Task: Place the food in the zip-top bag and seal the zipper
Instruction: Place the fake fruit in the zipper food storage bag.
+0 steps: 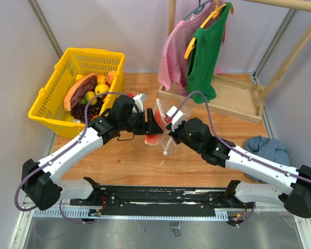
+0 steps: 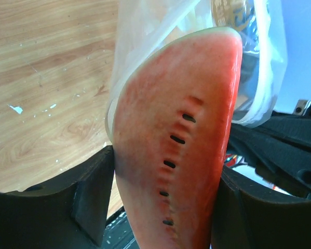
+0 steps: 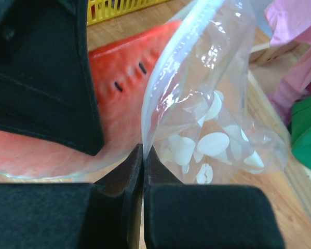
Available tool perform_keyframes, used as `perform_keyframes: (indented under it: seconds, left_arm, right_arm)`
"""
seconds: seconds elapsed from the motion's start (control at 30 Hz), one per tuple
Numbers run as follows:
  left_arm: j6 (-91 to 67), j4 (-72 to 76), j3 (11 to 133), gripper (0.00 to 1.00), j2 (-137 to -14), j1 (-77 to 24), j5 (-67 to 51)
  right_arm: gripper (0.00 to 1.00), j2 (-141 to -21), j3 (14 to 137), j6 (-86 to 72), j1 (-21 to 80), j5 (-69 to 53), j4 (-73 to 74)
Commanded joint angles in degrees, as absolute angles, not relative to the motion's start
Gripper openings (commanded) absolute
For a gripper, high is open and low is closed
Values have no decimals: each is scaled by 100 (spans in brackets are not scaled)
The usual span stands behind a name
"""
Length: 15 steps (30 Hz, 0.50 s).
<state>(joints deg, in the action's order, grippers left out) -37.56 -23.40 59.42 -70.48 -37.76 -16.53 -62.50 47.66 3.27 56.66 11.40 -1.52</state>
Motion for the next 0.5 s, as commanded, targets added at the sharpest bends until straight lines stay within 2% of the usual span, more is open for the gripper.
perform_keyframes:
  seconds: [0.0,0.17,0.33,0.47]
  left_arm:
    - [-2955,-2932,6202,19,-7023,-3832,-2125]
    - [-2927,-3154,6288,19,-6899,-3832,-1765]
    - [-3269,-2698,6115,19,-6725,-3832,-1531]
    - [-3413,-2460,6009,23,-6745,-3832,-1642]
  right_arm:
    - [1,-6126,5052,1216,5760,1014,-87]
    - [1,-6139,5097,1353,5766,788,-63]
    - [1,-6232,5136,1325,5765,256,-12]
    - [1,-6308,5212,1269,5766,-11,66]
